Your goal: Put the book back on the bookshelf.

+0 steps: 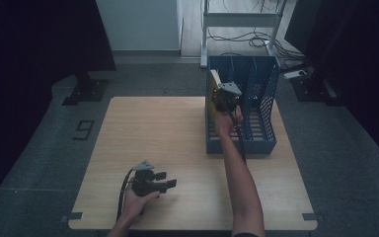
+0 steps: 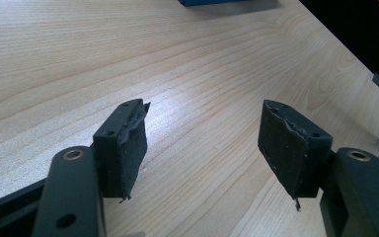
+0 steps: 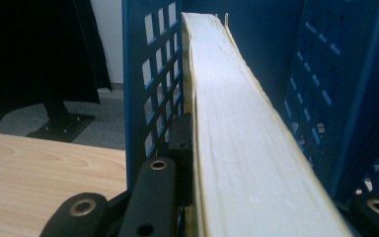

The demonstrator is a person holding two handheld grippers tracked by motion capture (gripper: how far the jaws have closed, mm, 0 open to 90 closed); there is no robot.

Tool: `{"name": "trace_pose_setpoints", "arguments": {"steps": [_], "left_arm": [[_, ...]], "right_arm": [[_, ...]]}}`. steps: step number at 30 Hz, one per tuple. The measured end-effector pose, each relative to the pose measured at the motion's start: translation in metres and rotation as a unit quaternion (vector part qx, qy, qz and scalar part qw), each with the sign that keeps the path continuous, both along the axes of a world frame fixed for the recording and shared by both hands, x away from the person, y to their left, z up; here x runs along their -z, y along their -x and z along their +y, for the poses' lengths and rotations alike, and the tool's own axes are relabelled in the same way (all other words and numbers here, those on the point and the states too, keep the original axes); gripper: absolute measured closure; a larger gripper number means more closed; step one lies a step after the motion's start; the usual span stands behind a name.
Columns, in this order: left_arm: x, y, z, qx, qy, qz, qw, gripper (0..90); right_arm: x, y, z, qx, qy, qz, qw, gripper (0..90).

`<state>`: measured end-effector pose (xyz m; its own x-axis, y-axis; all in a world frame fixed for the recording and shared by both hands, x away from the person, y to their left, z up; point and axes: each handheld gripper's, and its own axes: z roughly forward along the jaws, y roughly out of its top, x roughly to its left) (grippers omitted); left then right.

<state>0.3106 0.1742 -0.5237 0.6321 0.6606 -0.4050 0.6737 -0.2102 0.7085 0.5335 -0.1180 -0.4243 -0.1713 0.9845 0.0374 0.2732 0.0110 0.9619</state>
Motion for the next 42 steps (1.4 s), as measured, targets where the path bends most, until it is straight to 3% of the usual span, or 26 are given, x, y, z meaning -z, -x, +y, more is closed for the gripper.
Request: {"name": "trace_pose_setpoints", "arguments": {"steps": [13, 17, 23, 29, 42], "left_arm": [[0.002, 0.0, -0.001, 0.0, -0.004, 0.003, 1.0, 35.2], [0.002, 0.001, -0.003, 0.001, -0.006, 0.002, 1.0, 35.1], [0.003, 0.002, -0.005, 0.003, -0.009, 0.003, 1.0, 35.1], [0.005, 0.001, -0.005, -0.001, -0.011, 0.005, 0.9999, 35.1], [0.005, 0.001, -0.006, 0.002, -0.015, 0.005, 0.9999, 35.2]], "right_arm": [[0.006, -0.005, 0.002, -0.018, 0.01, -0.006, 0.9998, 73.4], [0.007, -0.002, -0.002, -0.035, -0.001, -0.026, 0.9991, 67.9], [0.006, 0.004, -0.008, -0.043, 0.007, -0.029, 0.9986, 59.1], [0.005, 0.008, -0.012, -0.057, 0.009, -0.011, 0.9983, 51.8], [-0.002, 0.031, -0.012, -0.051, 0.007, -0.031, 0.9982, 39.7]]}}
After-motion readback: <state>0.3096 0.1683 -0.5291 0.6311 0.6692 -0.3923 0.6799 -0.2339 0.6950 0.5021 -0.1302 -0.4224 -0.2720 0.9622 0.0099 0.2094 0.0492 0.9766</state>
